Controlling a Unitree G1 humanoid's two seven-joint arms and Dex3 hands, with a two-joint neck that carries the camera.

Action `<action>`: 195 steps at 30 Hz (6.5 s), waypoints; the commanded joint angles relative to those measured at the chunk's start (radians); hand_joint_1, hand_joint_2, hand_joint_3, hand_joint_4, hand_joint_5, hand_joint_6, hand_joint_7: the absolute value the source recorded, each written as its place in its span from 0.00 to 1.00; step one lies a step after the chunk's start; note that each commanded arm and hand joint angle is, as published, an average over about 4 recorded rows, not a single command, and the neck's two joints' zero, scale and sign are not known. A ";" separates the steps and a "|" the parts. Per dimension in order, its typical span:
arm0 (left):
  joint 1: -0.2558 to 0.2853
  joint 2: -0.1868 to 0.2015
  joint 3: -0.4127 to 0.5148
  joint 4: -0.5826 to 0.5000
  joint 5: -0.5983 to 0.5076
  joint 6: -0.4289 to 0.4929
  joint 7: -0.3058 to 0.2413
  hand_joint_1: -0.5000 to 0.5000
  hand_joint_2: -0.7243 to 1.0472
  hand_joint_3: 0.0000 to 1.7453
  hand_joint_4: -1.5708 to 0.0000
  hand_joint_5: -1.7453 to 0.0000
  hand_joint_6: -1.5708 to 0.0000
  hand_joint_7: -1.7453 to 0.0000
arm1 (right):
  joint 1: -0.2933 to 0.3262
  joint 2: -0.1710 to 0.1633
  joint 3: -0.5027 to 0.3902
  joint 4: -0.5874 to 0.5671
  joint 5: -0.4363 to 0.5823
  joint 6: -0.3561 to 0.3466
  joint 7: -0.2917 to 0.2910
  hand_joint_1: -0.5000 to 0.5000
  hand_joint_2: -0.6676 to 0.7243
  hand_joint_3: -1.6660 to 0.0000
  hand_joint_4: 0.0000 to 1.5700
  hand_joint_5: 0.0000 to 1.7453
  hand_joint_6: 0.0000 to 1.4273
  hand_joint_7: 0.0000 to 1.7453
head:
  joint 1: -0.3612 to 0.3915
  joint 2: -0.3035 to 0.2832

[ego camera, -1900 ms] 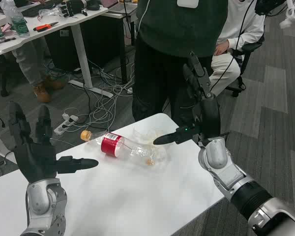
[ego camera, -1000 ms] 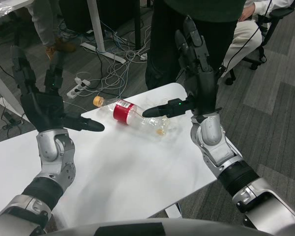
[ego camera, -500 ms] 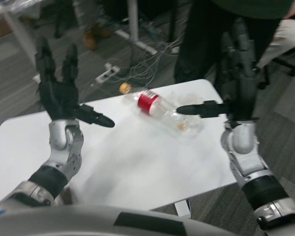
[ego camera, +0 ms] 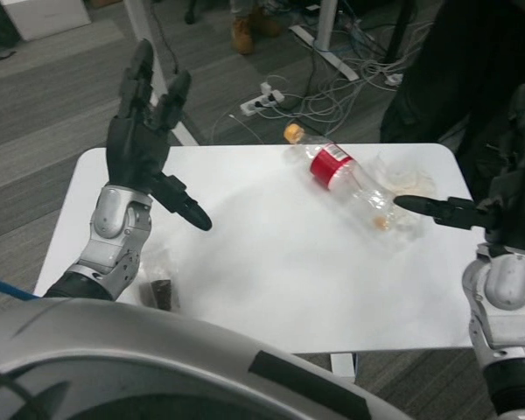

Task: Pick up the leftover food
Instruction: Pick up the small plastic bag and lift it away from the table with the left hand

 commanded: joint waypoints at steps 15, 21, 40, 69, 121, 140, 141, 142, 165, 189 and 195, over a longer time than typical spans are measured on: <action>0.296 -0.209 0.233 -0.170 0.100 0.089 -0.232 0.00 0.05 0.00 0.89 1.00 1.00 1.00 | -0.091 -0.068 0.126 0.190 0.108 -0.016 0.001 0.08 0.42 0.95 0.00 0.00 0.00 0.00 | 0.390 -0.065; 0.321 -0.271 0.300 -0.165 0.141 0.093 -0.325 0.00 0.05 0.00 0.87 1.00 1.00 1.00 | -0.117 -0.090 0.180 0.224 0.143 -0.020 0.001 0.08 0.43 0.95 0.00 0.00 0.00 0.00 | 0.397 -0.086; 0.334 -0.322 0.412 -0.053 0.162 0.070 -0.487 0.00 0.05 0.00 0.81 1.00 1.00 1.00 | -0.122 -0.115 0.204 0.230 0.167 -0.020 0.001 0.08 0.42 0.94 0.01 0.00 0.00 0.00 | 0.388 -0.098; 0.263 -0.322 0.557 0.183 0.503 -0.033 -0.595 0.00 0.10 0.00 0.86 1.00 1.00 1.00 | -0.122 -0.099 0.216 0.233 0.177 -0.020 0.001 0.08 0.44 0.95 0.02 0.00 0.00 0.00 | 0.387 -0.109; 0.020 -0.294 0.670 0.374 0.547 -0.227 -0.373 0.00 0.14 0.00 0.90 1.00 1.00 1.00 | -0.135 -0.098 0.271 0.228 0.219 -0.020 0.001 0.08 0.45 0.95 0.02 0.00 0.00 0.00 | 0.380 -0.143; 0.179 -0.139 0.566 -0.008 0.909 -0.075 -0.620 0.00 0.19 0.00 0.90 1.00 1.00 1.00 | -0.133 -0.127 0.311 0.225 0.251 -0.020 0.001 0.08 0.45 0.95 0.02 0.00 0.00 0.00 | 0.366 -0.135; 0.174 -0.132 0.549 -0.005 0.914 -0.073 -0.623 0.00 0.20 0.00 0.89 1.00 1.00 1.00 | -0.133 -0.128 0.313 0.224 0.253 -0.020 0.001 0.08 0.45 0.95 0.02 0.00 0.00 0.00 | 0.366 -0.135; 0.168 -0.128 0.531 0.001 0.919 -0.072 -0.625 0.00 0.20 0.00 0.89 1.00 1.00 1.00 | -0.131 -0.130 0.313 0.221 0.255 -0.020 0.001 0.08 0.45 0.95 0.02 0.00 0.00 0.00 | 0.365 -0.136; 0.092 0.054 0.305 0.117 1.032 -0.064 -0.627 0.00 0.50 0.00 0.93 1.00 1.00 1.00 | -0.122 -0.170 0.342 0.198 0.293 -0.020 0.001 0.08 0.45 0.95 0.02 0.00 0.00 0.00 | 0.342 -0.169; 0.080 0.151 0.269 0.212 1.247 -0.215 -0.550 0.00 1.00 0.05 0.98 1.00 1.00 1.00 | -0.115 -0.186 0.347 0.192 0.316 -0.020 0.001 0.08 0.50 0.95 0.03 0.00 0.00 0.00 | 0.311 -0.169; 0.049 0.127 0.282 0.263 1.320 -0.235 -0.558 0.00 1.00 0.05 0.96 1.00 1.00 1.00 | -0.114 -0.184 0.343 0.182 0.314 -0.020 0.001 0.08 0.48 0.95 0.03 0.00 0.00 0.00 | 0.306 -0.171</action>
